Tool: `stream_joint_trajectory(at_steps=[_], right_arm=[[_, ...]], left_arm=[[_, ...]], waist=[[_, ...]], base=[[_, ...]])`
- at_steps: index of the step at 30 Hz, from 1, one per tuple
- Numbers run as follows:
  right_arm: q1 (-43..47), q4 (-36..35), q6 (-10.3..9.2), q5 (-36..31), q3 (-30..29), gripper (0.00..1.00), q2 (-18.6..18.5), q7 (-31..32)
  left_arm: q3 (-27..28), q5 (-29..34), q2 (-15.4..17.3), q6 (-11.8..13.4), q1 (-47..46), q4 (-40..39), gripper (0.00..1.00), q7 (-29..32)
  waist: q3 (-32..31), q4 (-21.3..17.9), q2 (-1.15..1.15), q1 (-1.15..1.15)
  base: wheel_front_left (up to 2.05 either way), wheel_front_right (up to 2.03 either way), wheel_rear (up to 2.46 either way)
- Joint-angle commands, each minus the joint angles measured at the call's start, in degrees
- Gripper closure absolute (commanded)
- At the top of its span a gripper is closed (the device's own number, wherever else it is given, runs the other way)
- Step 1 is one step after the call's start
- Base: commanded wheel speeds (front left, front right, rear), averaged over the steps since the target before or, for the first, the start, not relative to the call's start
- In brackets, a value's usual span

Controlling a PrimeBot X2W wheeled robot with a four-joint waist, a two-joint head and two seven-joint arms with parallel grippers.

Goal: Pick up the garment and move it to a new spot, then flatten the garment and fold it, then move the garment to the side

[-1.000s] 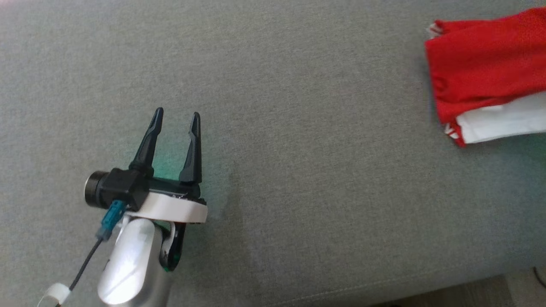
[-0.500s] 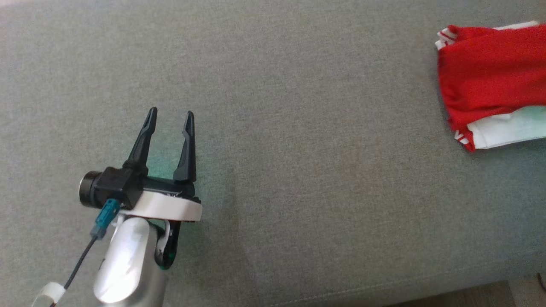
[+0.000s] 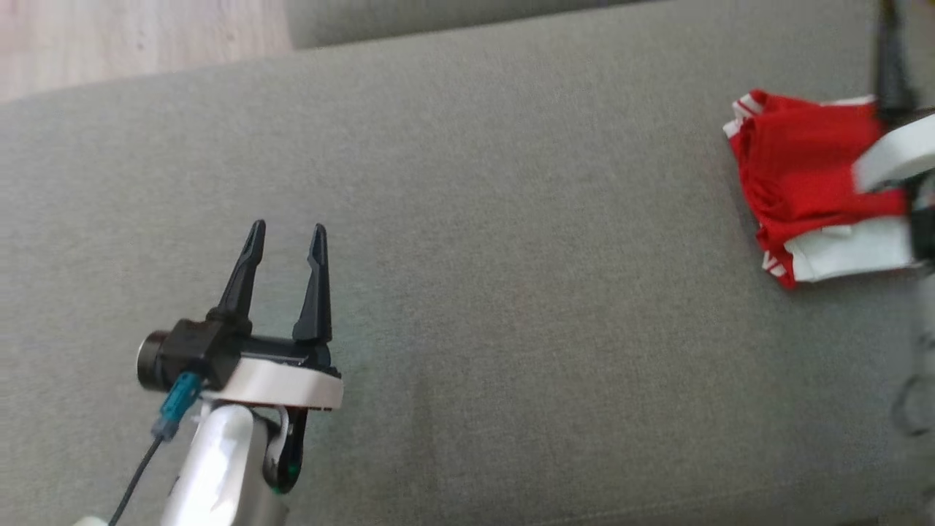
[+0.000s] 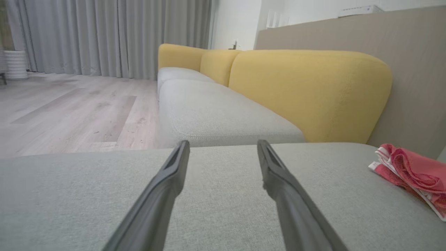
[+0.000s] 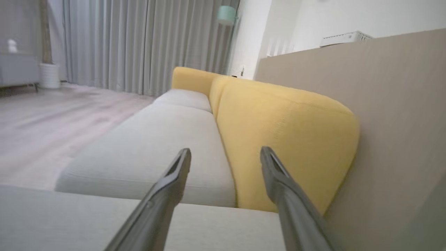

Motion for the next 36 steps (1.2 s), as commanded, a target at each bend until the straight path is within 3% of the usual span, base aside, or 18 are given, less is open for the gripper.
stream_joint_trajectory(at_steps=[1,6,11,20,36], right_arm=[[2.3,-3.8,-0.05,0.6,0.2,0.00,2.3,-0.9],[10.7,-10.5,-0.05,2.1,0.5,0.00,11.3,-3.9],[19.2,-11.8,-0.05,1.7,0.3,0.00,15.5,-7.2],[27.5,-9.8,-0.05,7.7,1.9,0.00,16.3,-10.1],[28.2,-10.2,-0.05,7.8,3.4,0.00,16.3,-10.3]], left_arm=[[2.5,-0.6,0.3,0.4,-0.6,-2.4,0.00,-0.3],[2.0,-1.5,0.3,0.3,1.5,-2.7,0.00,-0.3],[1.0,-2.5,0.2,0.5,3.2,-2.3,0.00,-0.3],[0.1,-3.8,0.2,1.6,6.0,-2.1,0.00,-0.3],[0.2,-3.9,0.2,2.8,6.8,-3.4,0.00,-0.3]], waist=[[-1.9,1.2,0.00,0.01],[-4.0,2.7,0.00,0.01],[-5.5,4.4,0.00,0.01],[-7.4,5.5,0.00,0.01],[-7.6,5.1,0.00,0.01]], base=[[0.00,0.00,0.00],[0.00,0.00,0.00],[0.00,0.00,0.00],[0.00,0.00,0.00],[0.00,0.00,0.00]])
